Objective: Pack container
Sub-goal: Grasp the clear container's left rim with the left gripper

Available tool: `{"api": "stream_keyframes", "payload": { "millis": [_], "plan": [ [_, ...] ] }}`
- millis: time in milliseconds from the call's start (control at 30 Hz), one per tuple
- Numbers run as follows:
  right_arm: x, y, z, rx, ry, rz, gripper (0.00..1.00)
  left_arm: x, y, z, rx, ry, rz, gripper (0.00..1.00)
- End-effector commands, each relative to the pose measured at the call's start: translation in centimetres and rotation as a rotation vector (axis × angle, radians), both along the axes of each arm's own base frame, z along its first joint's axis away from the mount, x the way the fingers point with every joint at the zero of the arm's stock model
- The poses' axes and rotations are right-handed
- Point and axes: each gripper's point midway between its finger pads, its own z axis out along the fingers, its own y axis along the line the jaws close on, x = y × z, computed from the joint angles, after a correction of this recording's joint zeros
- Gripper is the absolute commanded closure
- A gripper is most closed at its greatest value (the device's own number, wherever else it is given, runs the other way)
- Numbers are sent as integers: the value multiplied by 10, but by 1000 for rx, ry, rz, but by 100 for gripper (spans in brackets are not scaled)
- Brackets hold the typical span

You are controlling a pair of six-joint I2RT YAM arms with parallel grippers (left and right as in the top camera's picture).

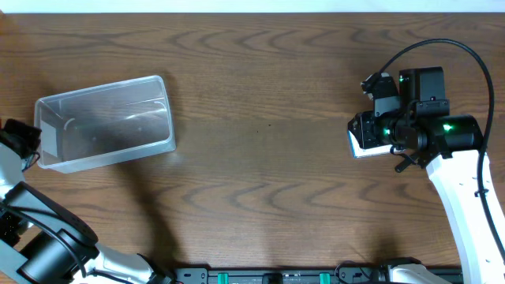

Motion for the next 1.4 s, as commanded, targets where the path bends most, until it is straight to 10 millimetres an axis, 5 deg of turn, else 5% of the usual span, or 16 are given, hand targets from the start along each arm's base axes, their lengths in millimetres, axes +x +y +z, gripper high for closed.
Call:
{"api": "stream_keyframes", "payload": {
  "millis": [0,300,533,933,1367],
  "plan": [
    [0,5,7,15,-12,9,74,29,-23,9,3,-75,-184,94],
    [2,5,8,15,-21,9,73,91,-116,14,27,-105,-489,94],
    [2,5,8,14,-22,9,72,118,-191,14,15,-107,-656,94],
    [4,1,8,-5,-27,-2,70,80,-296,-16,-163,111,-832,94],
    [7,-3,8,-26,-41,-16,69,91,-375,-9,-112,62,-1030,94]
  ]
}}
